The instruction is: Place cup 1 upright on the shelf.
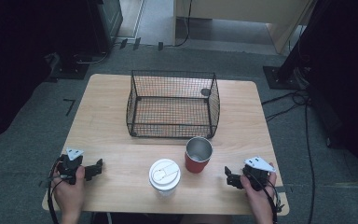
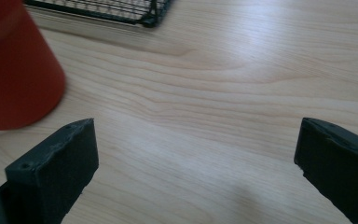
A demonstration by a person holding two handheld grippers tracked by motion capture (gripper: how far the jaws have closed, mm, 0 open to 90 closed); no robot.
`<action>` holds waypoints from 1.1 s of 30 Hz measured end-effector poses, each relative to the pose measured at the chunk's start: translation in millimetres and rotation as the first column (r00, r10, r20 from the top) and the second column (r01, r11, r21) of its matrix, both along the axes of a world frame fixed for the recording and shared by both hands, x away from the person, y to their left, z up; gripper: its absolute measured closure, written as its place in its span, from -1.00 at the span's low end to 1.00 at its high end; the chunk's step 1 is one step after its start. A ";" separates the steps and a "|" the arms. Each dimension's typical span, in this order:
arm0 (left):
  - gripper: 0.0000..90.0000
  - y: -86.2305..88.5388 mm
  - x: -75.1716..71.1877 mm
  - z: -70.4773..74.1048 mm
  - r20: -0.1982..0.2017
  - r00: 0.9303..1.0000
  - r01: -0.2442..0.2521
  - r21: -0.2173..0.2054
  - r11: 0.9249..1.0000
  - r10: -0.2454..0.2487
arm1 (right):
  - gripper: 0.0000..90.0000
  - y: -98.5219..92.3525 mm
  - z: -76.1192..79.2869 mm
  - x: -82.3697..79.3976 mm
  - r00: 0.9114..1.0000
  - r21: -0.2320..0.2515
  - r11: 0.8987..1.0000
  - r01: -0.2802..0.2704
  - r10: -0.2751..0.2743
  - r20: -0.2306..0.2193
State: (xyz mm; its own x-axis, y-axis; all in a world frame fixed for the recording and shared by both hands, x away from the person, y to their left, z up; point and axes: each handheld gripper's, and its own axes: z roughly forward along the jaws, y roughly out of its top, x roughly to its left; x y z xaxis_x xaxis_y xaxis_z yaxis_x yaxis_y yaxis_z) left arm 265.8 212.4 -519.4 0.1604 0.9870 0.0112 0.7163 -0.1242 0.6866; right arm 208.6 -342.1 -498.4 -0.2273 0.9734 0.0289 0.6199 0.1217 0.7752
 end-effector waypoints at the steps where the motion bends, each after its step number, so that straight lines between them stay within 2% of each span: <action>1: -1.00 0.0 0.0 0.0 0.000 1.000 0.000 0.000 1.000 0.000 | -1.00 2.6 0.4 -0.2 1.000 0.000 1.000 -0.010 0.010 0.002; 3: -1.00 0.0 0.0 0.0 0.000 1.000 0.000 0.000 1.000 0.000 | -1.00 10.1 1.1 -0.7 0.999 0.001 0.999 -0.037 0.037 0.003; 13: -1.00 0.0 0.0 0.0 0.000 1.000 0.000 0.000 1.000 0.000 | -1.00 28.6 2.8 -1.8 0.995 0.015 0.995 -0.099 0.099 0.012; 24: -1.00 0.0 0.0 0.0 0.000 1.000 0.000 -0.001 1.000 0.000 | -1.00 43.7 6.4 -3.4 0.987 0.062 0.986 -0.156 0.154 0.033; 33: -1.00 -0.1 -0.1 0.0 0.000 1.000 -0.001 -0.001 1.000 0.001 | -1.00 57.6 11.6 -2.4 0.974 0.124 0.967 -0.223 0.216 0.065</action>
State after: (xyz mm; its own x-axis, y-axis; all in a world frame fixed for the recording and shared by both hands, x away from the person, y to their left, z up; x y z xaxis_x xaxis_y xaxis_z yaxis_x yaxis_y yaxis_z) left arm 265.8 212.3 -519.4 0.1598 0.9871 0.0107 0.7164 -0.1234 0.6867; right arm 206.2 -284.5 -486.9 -0.4394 0.8881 0.1347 0.5490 0.1469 0.8228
